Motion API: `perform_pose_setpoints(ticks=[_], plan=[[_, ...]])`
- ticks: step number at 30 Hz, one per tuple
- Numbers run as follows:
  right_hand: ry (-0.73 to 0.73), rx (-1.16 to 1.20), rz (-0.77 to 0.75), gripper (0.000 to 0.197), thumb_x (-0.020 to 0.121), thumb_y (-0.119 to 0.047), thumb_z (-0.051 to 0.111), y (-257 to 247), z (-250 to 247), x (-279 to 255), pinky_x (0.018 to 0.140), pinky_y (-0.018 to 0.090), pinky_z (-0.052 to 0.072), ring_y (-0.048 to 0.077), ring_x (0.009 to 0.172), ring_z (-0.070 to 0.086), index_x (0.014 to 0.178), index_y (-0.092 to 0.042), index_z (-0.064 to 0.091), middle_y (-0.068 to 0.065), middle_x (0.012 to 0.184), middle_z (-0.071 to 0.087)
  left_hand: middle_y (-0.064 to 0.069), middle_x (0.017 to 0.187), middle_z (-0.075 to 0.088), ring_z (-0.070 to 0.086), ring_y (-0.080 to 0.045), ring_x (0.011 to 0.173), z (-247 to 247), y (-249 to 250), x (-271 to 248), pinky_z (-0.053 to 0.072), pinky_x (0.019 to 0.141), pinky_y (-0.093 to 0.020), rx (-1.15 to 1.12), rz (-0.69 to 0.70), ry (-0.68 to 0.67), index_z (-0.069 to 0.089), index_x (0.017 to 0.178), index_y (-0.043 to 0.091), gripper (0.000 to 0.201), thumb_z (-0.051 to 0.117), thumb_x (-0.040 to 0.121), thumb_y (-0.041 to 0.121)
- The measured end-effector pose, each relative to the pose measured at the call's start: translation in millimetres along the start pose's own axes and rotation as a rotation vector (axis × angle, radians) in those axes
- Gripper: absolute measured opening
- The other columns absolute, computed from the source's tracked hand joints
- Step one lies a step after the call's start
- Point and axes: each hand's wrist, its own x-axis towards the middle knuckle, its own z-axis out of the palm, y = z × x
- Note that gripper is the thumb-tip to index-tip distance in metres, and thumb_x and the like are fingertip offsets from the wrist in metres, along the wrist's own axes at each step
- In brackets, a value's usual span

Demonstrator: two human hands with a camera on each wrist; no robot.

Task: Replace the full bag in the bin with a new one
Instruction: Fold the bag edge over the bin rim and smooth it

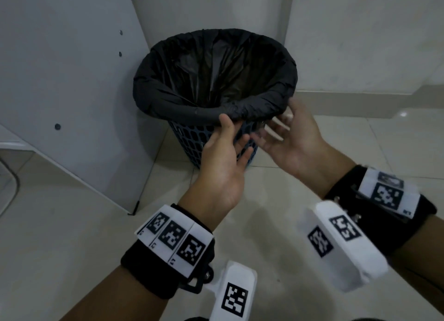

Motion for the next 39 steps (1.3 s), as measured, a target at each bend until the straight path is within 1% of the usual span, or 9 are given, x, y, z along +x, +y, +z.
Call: perform_pose_setpoints(ticks=[3,9,12,15,20,23,28,35,39], plan=[[0.072,-0.052,0.005,0.033,0.096,-0.046,0.053,15,-6,-14,0.090,0.040,0.054,0.025,0.092,0.059,0.099,-0.014,0.059,0.007,0.097,0.059,0.015,0.114,0.070,0.063,-0.007,0.108,-1,-6,-7,0.052,0.084,-0.020,0.010,-0.033,-0.044,0.064,0.117,0.029,0.022,0.050,0.102,0.038],[0.068,-0.071,-0.033,0.034,0.095,-0.049,0.055,33,-8,-28,0.092,0.040,0.058,0.020,0.084,0.053,0.095,-0.015,0.059,0.003,0.086,0.051,0.012,0.119,0.071,0.063,-0.008,0.111,-19,-2,-5,0.052,0.080,-0.023,-0.007,-0.012,0.039,0.066,0.124,0.029,0.032,0.063,0.095,0.041],[0.016,-0.109,-0.009,0.037,0.093,-0.049,0.060,42,-3,-30,0.091,0.039,0.058,0.019,0.084,0.055,0.104,-0.014,0.062,0.004,0.093,0.053,0.010,0.121,0.069,0.061,-0.009,0.112,-35,7,0,0.051,0.087,-0.028,-0.060,0.053,0.130,0.066,0.119,0.030,0.031,0.063,0.093,0.046],[-0.024,-0.094,-0.018,0.037,0.091,-0.046,0.066,42,3,-28,0.091,0.038,0.059,0.020,0.086,0.057,0.108,-0.014,0.059,0.005,0.097,0.053,0.009,0.130,0.064,0.058,-0.010,0.110,-50,24,9,0.049,0.089,-0.028,-0.102,0.172,0.216,0.059,0.134,0.030,0.045,0.060,0.094,0.050],[-0.093,-0.126,-0.041,0.036,0.090,-0.050,0.064,42,4,-30,0.098,0.038,0.054,0.021,0.110,0.063,0.115,-0.025,0.059,0.007,0.121,0.060,0.004,0.126,0.065,0.065,-0.013,0.113,-59,57,25,0.053,0.098,-0.031,-0.147,0.247,0.161,0.058,0.133,0.027,0.047,0.058,0.094,0.053],[-0.055,-0.132,-0.032,0.054,0.091,-0.058,0.057,43,-1,-29,0.099,0.040,0.053,0.022,0.114,0.062,0.126,-0.017,0.059,0.005,0.122,0.062,0.000,0.128,0.065,0.065,-0.017,0.114,-60,64,31,0.054,0.097,-0.036,-0.129,0.213,0.127,0.056,0.139,0.026,0.057,0.054,0.093,0.060],[-0.005,-0.073,-0.075,0.057,0.093,-0.059,0.051,34,-13,-25,0.101,0.041,0.051,0.022,0.116,0.061,0.124,-0.012,0.061,0.008,0.121,0.063,0.002,0.125,0.067,0.067,-0.014,0.112,-52,39,17,0.052,0.095,-0.033,-0.079,0.236,0.110,0.058,0.128,0.029,0.039,0.045,0.100,0.053],[0.089,-0.079,-0.154,0.052,0.093,-0.054,0.052,28,-28,-24,0.103,0.039,0.049,0.018,0.112,0.064,0.123,-0.014,0.063,0.001,0.115,0.065,0.005,0.139,0.059,0.064,-0.011,0.119,-22,-15,-15,0.049,0.100,-0.032,-0.082,0.143,-0.036,0.047,0.145,0.024,0.042,0.044,0.105,0.036],[0.092,-0.121,-0.162,0.045,0.094,-0.052,0.052,33,-29,-30,0.101,0.037,0.050,0.017,0.109,0.064,0.119,-0.016,0.063,-0.001,0.114,0.067,0.009,0.123,0.069,0.068,-0.010,0.110,-20,-31,-24,0.053,0.096,-0.031,-0.007,0.105,-0.008,0.062,0.124,0.027,0.025,0.047,0.105,0.032]])
